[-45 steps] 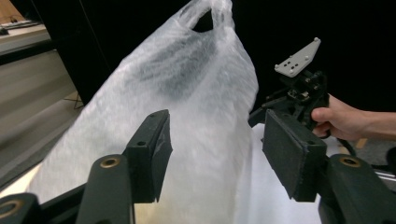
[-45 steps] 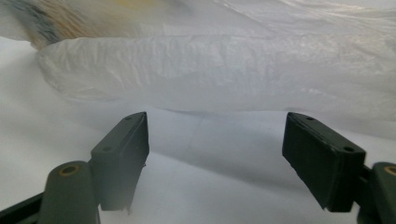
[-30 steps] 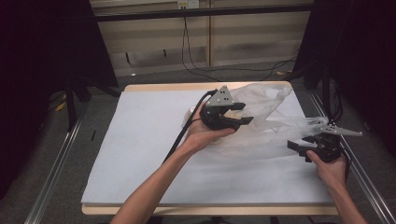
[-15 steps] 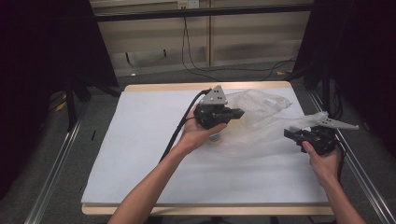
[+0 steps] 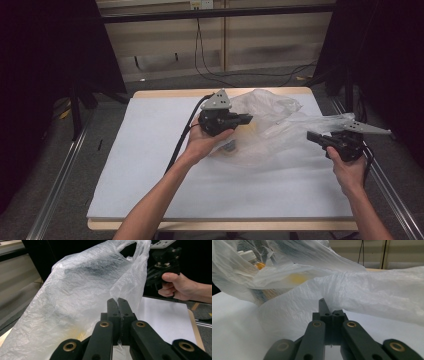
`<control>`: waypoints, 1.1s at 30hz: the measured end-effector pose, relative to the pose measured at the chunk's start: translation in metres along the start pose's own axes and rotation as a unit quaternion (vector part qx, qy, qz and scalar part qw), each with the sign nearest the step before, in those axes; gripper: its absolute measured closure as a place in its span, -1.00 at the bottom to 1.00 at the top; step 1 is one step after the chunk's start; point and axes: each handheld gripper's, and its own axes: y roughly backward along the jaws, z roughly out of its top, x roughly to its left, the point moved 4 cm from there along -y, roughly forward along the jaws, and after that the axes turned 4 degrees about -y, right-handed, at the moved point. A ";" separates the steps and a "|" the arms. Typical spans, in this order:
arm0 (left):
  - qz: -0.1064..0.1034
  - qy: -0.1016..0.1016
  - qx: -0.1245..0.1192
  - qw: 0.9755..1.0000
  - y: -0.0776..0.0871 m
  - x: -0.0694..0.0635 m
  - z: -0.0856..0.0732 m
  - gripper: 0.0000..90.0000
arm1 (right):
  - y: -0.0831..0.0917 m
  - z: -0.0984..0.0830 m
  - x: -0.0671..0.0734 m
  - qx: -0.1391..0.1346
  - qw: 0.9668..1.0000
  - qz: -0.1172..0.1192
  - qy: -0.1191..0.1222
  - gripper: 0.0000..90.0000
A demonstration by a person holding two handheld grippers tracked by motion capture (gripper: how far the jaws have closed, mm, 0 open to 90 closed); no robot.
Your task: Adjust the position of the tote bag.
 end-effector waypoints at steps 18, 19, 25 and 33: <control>0.014 0.013 -0.035 0.999 0.030 0.007 0.001 1.00 | 0.003 0.033 0.025 -0.021 0.999 0.027 0.035 1.00; 0.016 0.011 -0.037 0.999 0.031 0.008 0.000 1.00 | 0.003 0.033 0.025 -0.021 0.999 0.027 0.035 1.00; 0.028 0.024 -0.061 0.997 0.048 0.016 0.000 1.00 | 0.002 0.050 0.034 -0.035 0.998 0.039 0.044 1.00; 0.060 0.023 -0.071 0.995 0.070 0.029 0.001 1.00 | -0.006 0.075 0.051 -0.044 0.996 0.051 0.060 1.00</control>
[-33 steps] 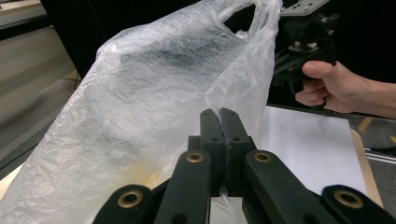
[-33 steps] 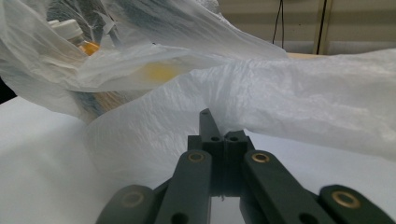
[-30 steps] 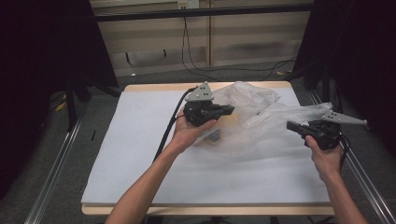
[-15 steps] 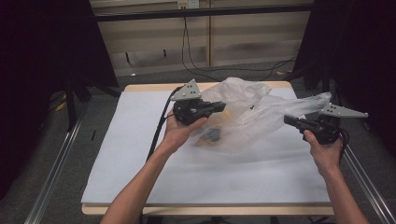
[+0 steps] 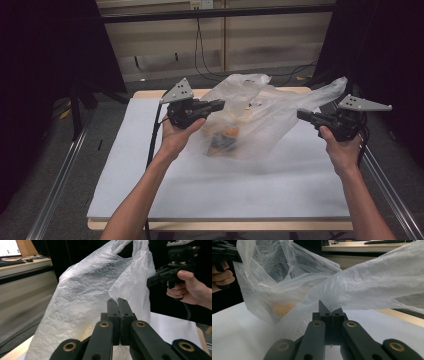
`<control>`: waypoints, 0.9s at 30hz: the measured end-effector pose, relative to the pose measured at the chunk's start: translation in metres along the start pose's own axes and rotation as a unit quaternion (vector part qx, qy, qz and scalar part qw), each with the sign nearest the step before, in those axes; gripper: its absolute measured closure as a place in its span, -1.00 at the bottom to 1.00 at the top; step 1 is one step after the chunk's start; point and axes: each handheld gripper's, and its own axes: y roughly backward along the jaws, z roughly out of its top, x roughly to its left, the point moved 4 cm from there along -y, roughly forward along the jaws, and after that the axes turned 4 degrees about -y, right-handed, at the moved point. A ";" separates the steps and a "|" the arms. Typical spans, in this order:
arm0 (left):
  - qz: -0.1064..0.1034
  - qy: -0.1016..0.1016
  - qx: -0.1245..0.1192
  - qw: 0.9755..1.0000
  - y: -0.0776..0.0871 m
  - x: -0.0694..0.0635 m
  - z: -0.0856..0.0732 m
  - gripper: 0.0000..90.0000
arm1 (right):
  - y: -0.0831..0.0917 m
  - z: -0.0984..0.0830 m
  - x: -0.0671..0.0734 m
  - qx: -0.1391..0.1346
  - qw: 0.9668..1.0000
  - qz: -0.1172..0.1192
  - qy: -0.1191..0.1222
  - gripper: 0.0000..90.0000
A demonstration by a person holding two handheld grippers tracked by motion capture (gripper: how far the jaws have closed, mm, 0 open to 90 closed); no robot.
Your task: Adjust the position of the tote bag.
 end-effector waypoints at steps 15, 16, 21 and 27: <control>0.040 0.008 -0.013 0.999 0.029 0.020 0.006 1.00 | -0.015 0.033 0.015 -0.002 1.000 0.007 0.018 1.00; 0.044 0.010 -0.009 0.999 0.032 0.022 0.005 1.00 | -0.016 0.036 0.018 0.000 1.000 0.008 0.023 1.00; 0.055 0.012 -0.009 0.998 0.037 0.027 0.004 1.00 | -0.021 0.044 0.023 0.009 0.999 0.010 0.036 1.00; 0.074 0.011 -0.002 0.997 0.052 0.036 -0.001 1.00 | -0.028 0.057 0.029 0.020 0.999 0.012 0.049 1.00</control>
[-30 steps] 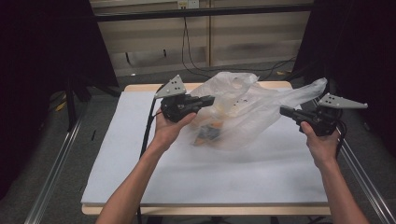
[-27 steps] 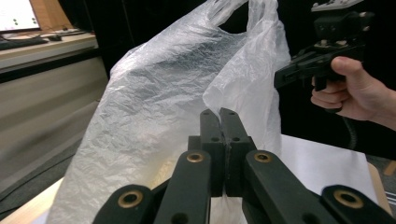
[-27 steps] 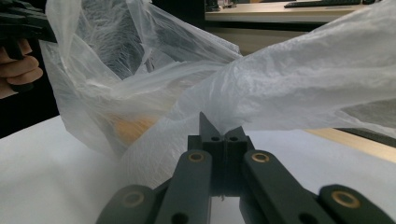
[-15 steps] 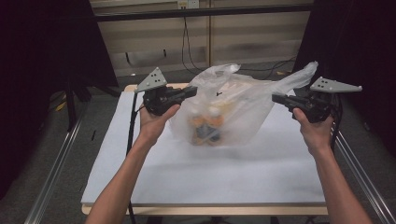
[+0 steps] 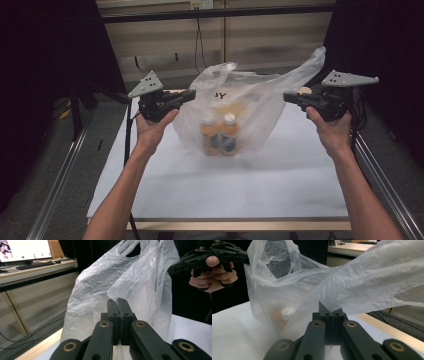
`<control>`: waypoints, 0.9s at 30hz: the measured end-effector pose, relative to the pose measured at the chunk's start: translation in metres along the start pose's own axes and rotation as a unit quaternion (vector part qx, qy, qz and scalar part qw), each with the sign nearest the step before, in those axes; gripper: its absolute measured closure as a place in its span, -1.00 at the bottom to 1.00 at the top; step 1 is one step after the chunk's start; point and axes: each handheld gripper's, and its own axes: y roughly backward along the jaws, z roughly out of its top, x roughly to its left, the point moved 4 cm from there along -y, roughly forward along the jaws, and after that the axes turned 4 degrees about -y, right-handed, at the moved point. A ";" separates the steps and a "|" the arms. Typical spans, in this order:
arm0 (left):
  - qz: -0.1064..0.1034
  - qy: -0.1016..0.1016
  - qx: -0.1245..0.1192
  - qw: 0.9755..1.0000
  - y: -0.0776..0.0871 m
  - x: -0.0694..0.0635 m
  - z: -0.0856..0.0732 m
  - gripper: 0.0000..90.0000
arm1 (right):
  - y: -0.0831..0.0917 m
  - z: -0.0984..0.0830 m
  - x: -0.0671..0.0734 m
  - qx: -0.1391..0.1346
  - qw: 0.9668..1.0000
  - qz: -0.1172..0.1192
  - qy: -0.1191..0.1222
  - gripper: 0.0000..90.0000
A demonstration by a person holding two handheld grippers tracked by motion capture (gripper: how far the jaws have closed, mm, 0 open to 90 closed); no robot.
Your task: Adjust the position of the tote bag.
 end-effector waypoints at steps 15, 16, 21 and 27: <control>0.043 0.021 0.007 0.999 0.040 0.027 -0.026 1.00 | -0.010 0.012 0.009 0.022 1.000 0.001 0.021 1.00; 0.045 0.020 0.011 0.999 0.043 0.028 -0.028 1.00 | -0.010 0.012 0.009 0.022 1.000 0.001 0.021 1.00; 0.052 0.024 0.021 0.998 0.052 0.034 -0.036 1.00 | -0.009 0.014 0.009 0.031 0.999 -0.002 0.027 1.00; 0.057 0.028 0.027 0.998 0.060 0.039 -0.044 1.00 | -0.015 0.014 0.015 0.033 0.999 0.012 0.027 1.00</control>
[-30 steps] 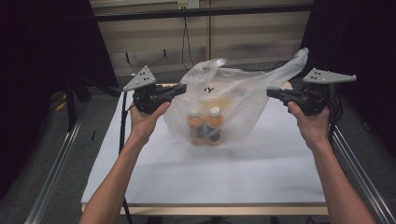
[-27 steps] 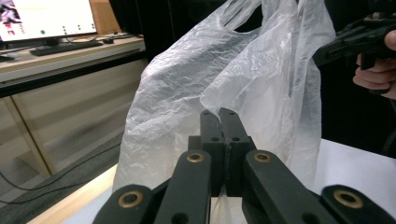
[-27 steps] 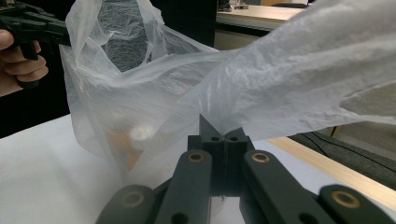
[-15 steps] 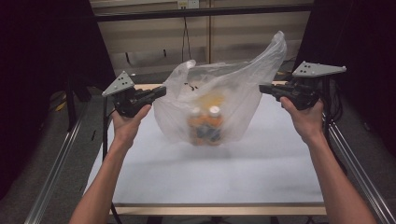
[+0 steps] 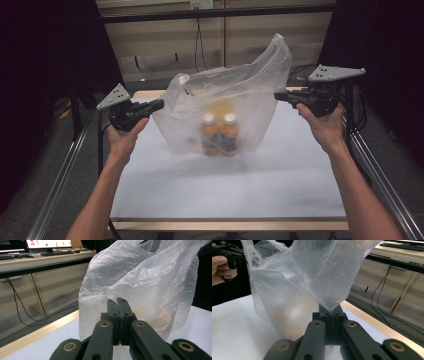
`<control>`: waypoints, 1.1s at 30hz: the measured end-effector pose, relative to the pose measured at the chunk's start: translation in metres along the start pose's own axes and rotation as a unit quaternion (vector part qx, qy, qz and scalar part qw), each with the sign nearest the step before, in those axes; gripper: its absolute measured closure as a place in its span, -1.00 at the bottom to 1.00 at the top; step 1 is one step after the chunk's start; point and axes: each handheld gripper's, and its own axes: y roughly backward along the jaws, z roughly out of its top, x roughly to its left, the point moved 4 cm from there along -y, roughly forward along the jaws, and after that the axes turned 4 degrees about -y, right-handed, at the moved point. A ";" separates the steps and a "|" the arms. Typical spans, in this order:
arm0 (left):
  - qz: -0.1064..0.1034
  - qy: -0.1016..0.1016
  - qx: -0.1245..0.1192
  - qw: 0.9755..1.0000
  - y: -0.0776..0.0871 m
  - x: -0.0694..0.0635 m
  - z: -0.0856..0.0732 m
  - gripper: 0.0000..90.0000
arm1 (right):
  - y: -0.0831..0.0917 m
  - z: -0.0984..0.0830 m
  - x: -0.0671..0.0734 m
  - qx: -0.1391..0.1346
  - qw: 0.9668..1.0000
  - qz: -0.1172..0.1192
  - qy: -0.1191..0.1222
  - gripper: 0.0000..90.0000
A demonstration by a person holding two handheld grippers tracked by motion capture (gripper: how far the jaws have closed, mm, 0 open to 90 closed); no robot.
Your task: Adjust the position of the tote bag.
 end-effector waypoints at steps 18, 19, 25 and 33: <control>-0.003 -0.014 0.059 0.998 0.013 -0.003 -0.031 1.00 | -0.016 -0.036 0.006 0.047 0.999 0.025 -0.001 1.00; -0.012 -0.011 0.056 0.998 0.011 -0.004 -0.033 1.00 | -0.016 -0.036 0.006 0.047 0.999 0.025 -0.001 1.00; -0.024 -0.019 0.079 0.996 0.004 -0.008 -0.040 1.00 | -0.015 -0.048 0.002 0.074 0.997 0.024 0.000 1.00; -0.024 -0.025 0.097 0.995 0.000 -0.011 -0.051 1.00 | -0.020 -0.065 -0.002 0.076 0.997 0.027 -0.014 1.00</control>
